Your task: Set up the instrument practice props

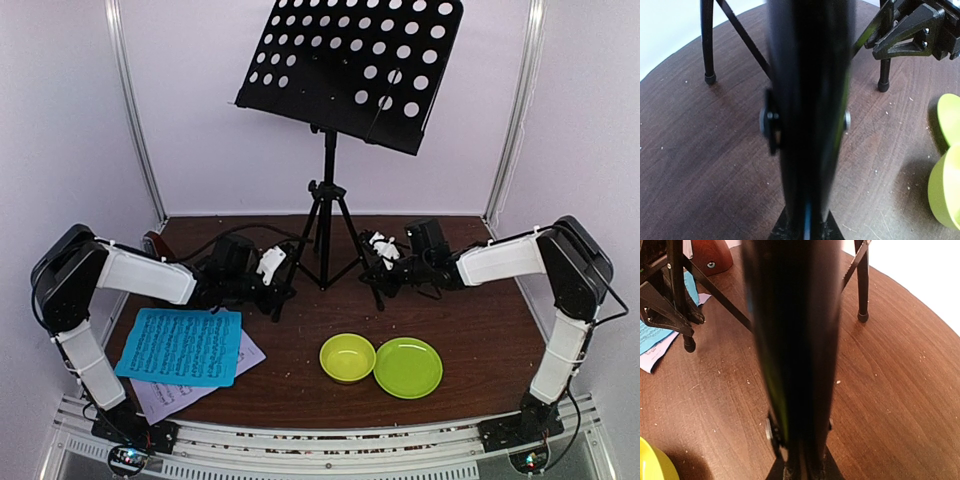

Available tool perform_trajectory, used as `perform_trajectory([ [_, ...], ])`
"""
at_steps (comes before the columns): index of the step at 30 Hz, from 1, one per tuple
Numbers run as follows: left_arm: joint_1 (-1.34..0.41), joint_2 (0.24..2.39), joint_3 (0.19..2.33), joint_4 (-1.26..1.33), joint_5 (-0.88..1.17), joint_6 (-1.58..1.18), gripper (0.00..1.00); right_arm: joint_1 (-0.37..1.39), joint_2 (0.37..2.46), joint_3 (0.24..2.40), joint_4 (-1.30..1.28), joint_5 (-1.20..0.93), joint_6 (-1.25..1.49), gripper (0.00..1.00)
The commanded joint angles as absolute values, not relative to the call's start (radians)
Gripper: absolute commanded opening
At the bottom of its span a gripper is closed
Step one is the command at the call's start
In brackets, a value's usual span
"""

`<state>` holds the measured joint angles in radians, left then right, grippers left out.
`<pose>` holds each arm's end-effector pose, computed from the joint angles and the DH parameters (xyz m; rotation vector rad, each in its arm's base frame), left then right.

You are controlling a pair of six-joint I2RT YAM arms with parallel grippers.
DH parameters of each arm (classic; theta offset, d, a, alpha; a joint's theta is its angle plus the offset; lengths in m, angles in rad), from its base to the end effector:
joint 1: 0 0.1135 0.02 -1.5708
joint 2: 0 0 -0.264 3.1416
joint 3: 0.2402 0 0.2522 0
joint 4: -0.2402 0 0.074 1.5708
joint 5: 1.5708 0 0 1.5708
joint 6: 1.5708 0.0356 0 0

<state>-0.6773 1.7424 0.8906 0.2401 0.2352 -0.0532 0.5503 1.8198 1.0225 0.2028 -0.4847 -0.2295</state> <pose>0.2757 -0.2324 0.1664 0.8181 2.0882 -0.6628 0.3208 0.2163 0.1769 -1.0800 1.8843 0.7081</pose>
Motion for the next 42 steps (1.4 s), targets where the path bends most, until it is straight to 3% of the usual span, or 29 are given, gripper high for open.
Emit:
perform_trajectory([
  [1,-0.654,1.674,0.833,0.252,0.2,-0.076,0.0,0.534,1.739,0.966,0.16,-0.384,-0.115,0.0],
  [17,-0.611,1.567,0.602,0.327,0.157,-0.142,0.0,0.518,1.63,0.851,0.054,-0.214,-0.019,0.0],
  [34,-0.651,1.745,0.655,0.481,0.175,-0.18,0.0,0.52,1.83,1.103,0.075,-0.164,-0.108,0.0],
  [42,-0.707,1.754,0.629,0.517,0.144,-0.229,0.0,0.518,1.825,1.081,0.099,-0.169,-0.115,0.16],
])
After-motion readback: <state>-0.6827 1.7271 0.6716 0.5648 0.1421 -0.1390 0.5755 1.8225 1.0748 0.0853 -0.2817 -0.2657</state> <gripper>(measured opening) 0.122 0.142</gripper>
